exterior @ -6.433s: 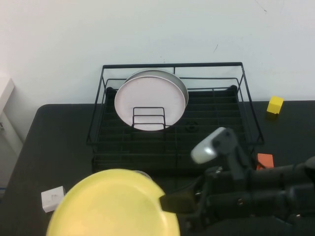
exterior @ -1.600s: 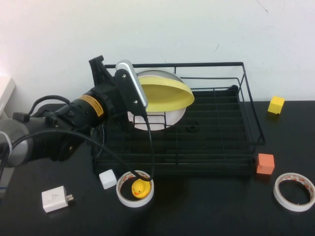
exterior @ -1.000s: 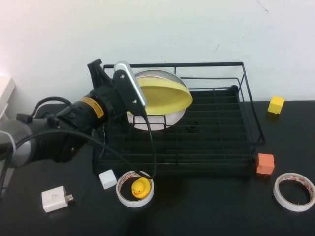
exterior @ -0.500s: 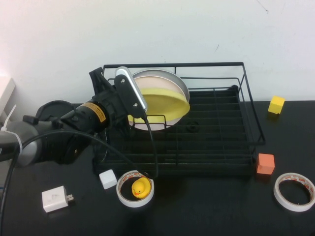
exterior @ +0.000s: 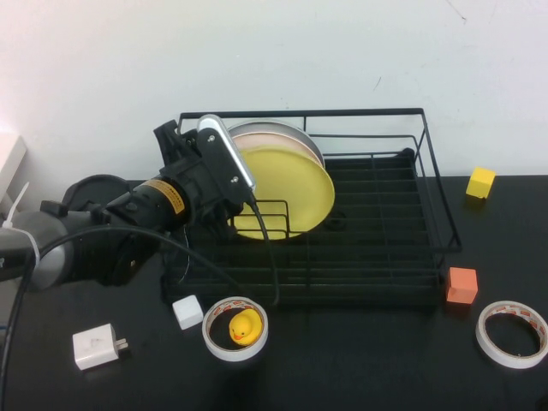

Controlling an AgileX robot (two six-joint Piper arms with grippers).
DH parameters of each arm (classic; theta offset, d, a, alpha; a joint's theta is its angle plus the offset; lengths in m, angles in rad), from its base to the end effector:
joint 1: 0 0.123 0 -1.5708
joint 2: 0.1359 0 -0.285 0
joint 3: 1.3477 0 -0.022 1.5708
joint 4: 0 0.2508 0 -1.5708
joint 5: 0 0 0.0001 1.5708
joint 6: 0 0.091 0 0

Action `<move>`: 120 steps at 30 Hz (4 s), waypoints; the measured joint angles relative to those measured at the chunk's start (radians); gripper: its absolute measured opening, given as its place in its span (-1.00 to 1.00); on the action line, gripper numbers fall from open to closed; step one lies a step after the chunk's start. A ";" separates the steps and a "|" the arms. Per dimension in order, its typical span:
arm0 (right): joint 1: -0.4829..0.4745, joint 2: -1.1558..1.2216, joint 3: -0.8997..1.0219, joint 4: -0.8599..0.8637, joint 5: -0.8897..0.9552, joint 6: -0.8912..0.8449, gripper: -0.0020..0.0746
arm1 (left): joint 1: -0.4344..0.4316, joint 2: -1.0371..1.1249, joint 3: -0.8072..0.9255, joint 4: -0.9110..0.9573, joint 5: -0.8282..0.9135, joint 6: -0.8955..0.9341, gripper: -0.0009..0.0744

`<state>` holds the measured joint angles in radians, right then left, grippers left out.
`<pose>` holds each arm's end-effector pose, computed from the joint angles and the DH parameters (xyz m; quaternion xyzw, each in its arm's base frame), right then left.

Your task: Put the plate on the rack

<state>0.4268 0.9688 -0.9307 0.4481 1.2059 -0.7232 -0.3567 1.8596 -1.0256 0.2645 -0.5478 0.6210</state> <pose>0.1281 0.0987 0.3369 -0.4896 0.8198 0.1874 0.2306 0.3747 -0.1528 0.2092 0.4755 0.6159 0.1007 0.6200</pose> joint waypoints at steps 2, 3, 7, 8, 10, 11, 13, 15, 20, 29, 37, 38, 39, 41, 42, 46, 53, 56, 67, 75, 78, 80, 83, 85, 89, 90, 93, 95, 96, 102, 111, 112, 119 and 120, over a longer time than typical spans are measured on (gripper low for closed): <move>0.000 0.000 0.000 0.000 -0.008 0.000 -0.94 | 0.000 0.004 0.000 0.000 0.000 -0.002 0.42; 0.000 0.000 0.000 0.000 -0.013 0.000 -0.94 | 0.000 0.006 0.000 0.000 0.000 -0.002 0.42; 0.000 0.000 0.000 0.000 -0.019 0.000 -0.94 | -0.010 0.007 0.000 -0.085 -0.008 -0.006 0.42; 0.000 0.000 0.000 0.000 -0.021 0.000 -0.94 | -0.015 0.003 0.000 -0.129 -0.013 -0.006 0.41; 0.000 0.000 0.000 0.000 -0.036 0.000 -0.94 | -0.028 -0.012 0.000 -0.214 -0.014 -0.001 0.36; 0.000 0.000 0.000 0.000 -0.045 0.000 -0.94 | -0.039 -0.025 0.000 -0.265 -0.012 0.008 0.29; 0.000 0.000 0.000 0.000 -0.066 -0.001 -0.94 | -0.063 -0.060 0.002 -0.377 -0.001 0.035 0.11; 0.000 0.000 0.000 -0.016 -0.084 -0.001 -0.94 | -0.095 -0.096 0.002 -0.500 0.009 0.076 -0.20; 0.000 -0.016 0.000 -0.205 -0.076 0.086 -0.94 | -0.180 -0.209 0.002 -0.837 0.049 0.189 -0.86; 0.000 -0.249 0.000 -0.515 -0.049 0.298 -0.94 | -0.250 -0.423 0.007 -1.280 0.421 0.292 -0.95; 0.000 -0.535 0.114 -0.488 -0.148 0.374 -0.94 | -0.250 -0.530 0.007 -1.526 0.716 0.292 -0.96; 0.000 -0.567 0.143 -0.483 -0.159 0.375 -0.94 | -0.250 -0.542 0.007 -1.520 0.745 0.292 -0.96; 0.000 -0.592 0.168 -0.478 -0.169 0.377 -0.94 | -0.250 -0.551 0.007 -1.512 0.769 0.292 -0.96; 0.000 -0.643 0.232 -0.476 -0.186 0.382 -0.94 | -0.250 -0.581 0.008 -1.481 0.800 0.292 -0.96; 0.000 -0.658 0.257 -0.477 -0.188 0.382 -0.94 | -0.250 -0.600 0.009 -1.471 0.807 0.292 -0.96; 0.000 -0.694 0.364 -0.476 -0.196 0.384 -0.94 | -0.250 -0.690 0.033 -1.456 0.795 0.295 -0.96; 0.000 -0.699 0.458 -0.461 -0.290 0.384 -0.94 | -0.250 -0.904 0.201 -1.456 0.669 0.322 -0.96; 0.000 -0.699 0.458 -0.457 -0.336 0.384 -0.94 | -0.250 -0.988 0.313 -1.456 0.628 0.330 -0.96; 0.000 -0.699 0.458 -0.448 -0.407 0.385 -0.94 | -0.250 -1.224 0.642 -1.518 0.500 0.348 -0.96; 0.000 -0.699 0.458 -0.387 -0.436 0.385 -0.94 | -0.250 -1.255 0.657 -1.524 0.468 0.352 -0.96; 0.000 -0.699 0.458 -0.380 -0.436 0.385 -0.94 | -0.250 -1.257 0.657 -1.524 0.468 0.352 -0.96; 0.000 -0.699 0.458 -0.381 -0.436 0.385 -0.94 | -0.250 -1.257 0.657 -1.528 0.468 0.354 -0.96; 0.000 -0.699 0.458 -0.378 -0.438 0.385 -0.94 | -0.250 -1.257 0.657 -1.532 0.475 0.354 -0.96; 0.000 -0.699 0.458 -0.378 -0.438 0.385 -0.94 | -0.250 -1.257 0.657 -1.534 0.477 0.354 -0.96; 0.000 -0.699 0.458 -0.378 -0.438 0.385 -0.94 | -0.250 -1.257 0.657 -1.534 0.479 0.354 -0.96; 0.000 -0.699 0.458 -0.378 -0.438 0.385 -0.94 | -0.250 -1.257 0.657 -1.534 0.479 0.355 -0.96; 0.000 -0.699 0.458 -0.376 -0.439 0.385 -0.95 | -0.250 -1.265 0.659 -1.536 0.479 0.355 -0.96; 0.000 -0.699 0.458 -0.376 -0.439 0.385 -0.95 | -0.237 -1.295 0.667 -1.540 0.479 0.365 -0.96; 0.000 -0.699 0.458 -0.376 -0.439 0.385 -0.95 | -0.214 -1.319 0.677 -1.540 0.479 0.373 -0.96; 0.000 -0.699 0.458 -0.376 -0.439 0.385 -0.95 | -0.021 -1.507 0.748 -1.542 0.493 0.425 -0.96; 0.000 -0.699 0.458 -0.374 -0.439 0.385 -0.95 | 0.173 -1.786 0.926 -1.540 0.574 0.485 -0.96; 0.000 -0.699 0.458 -0.374 -0.439 0.385 -0.95 | 0.179 -1.804 0.942 -1.538 0.577 0.486 -0.96; 0.000 -0.699 0.458 -0.374 -0.439 0.385 -0.95 | 0.182 -1.846 1.035 -1.541 0.566 0.496 -0.96; 0.000 -0.699 0.458 -0.374 -0.439 0.385 -0.95 | 0.182 -1.846 1.042 -1.547 0.562 0.496 -0.96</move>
<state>0.4268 0.2696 -0.4725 0.0741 0.7666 -0.3378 -0.1748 0.0140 0.0161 -1.2827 0.0138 1.1170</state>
